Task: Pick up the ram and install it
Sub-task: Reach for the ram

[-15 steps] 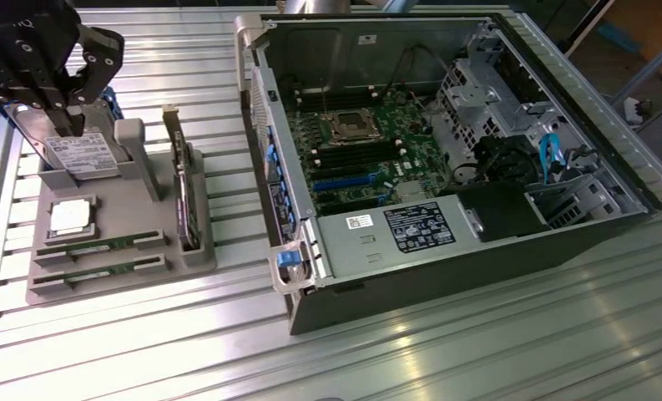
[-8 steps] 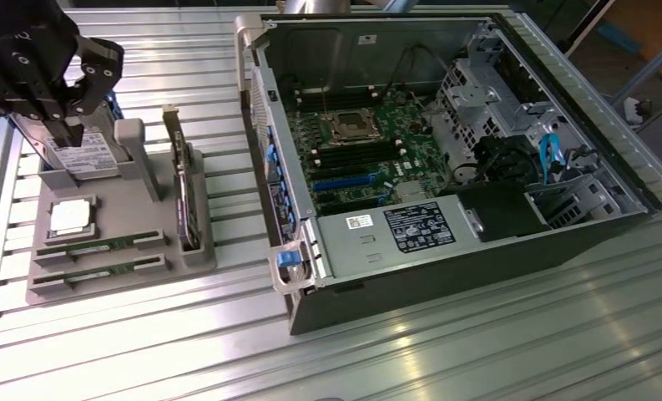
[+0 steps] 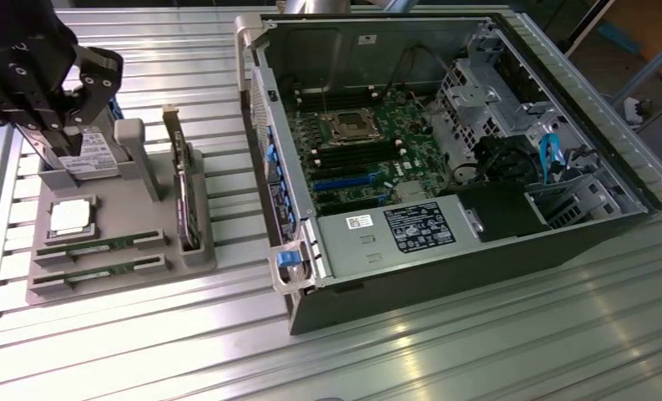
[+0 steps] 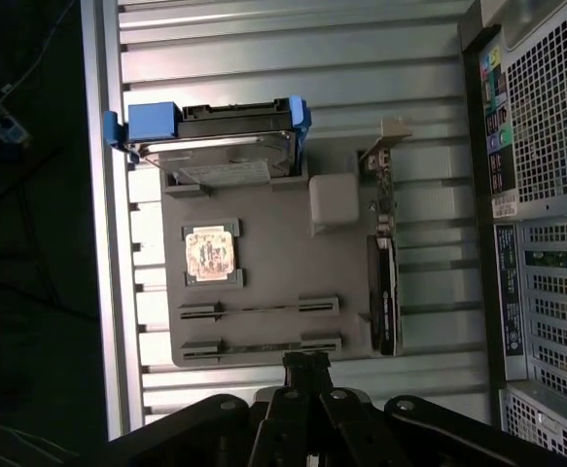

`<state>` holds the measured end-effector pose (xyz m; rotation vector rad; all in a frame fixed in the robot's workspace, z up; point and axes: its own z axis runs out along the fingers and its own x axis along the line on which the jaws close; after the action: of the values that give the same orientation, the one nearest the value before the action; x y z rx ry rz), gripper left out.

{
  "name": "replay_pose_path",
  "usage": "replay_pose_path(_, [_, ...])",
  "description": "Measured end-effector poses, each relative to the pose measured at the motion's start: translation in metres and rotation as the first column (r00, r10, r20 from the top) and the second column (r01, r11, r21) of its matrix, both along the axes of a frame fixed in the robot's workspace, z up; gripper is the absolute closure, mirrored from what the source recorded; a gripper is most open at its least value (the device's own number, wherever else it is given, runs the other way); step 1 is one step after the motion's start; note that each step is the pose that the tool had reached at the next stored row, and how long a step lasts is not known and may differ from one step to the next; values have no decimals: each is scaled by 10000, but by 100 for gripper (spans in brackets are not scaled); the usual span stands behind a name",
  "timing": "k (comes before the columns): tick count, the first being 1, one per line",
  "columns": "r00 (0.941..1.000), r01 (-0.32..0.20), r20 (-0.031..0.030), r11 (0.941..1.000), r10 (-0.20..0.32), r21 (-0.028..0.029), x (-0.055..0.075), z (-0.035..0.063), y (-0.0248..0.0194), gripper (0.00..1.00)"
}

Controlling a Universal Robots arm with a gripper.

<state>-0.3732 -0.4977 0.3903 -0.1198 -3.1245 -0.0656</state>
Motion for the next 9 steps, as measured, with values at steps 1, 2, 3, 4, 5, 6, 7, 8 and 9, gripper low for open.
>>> replay_pose_path(1, [10000, 0, 0, 10000, 0, 0, 0, 0, -13, 89])
replay_pose_path(2, [10000, 0, -1, 10000, 0, -1, -1, 1, -28, 89])
replay_pose_path(3, [10000, 0, 0, 10000, 0, 0, -1, 0, -38, 89])
replay_pose_path(4, [10000, -1, 0, 10000, 1, 0, -1, 0, -48, 89])
replay_pose_path(5, [10000, 0, 0, 10000, 0, 0, -2, 0, -57, 89])
replay_pose_path(6, [10000, 0, 0, 10000, 0, -1, -2, 0, -61, 89])
replay_pose_path(7, [10000, 0, 0, 10000, 0, -1, -2, 0, -61, 89])
replay_pose_path(8, [10000, 0, 0, 10000, 0, -1, -1, 0, -61, 89])
replay_pose_path(9, [10000, 0, -1, 10000, 0, -1, -1, 0, -62, 89])
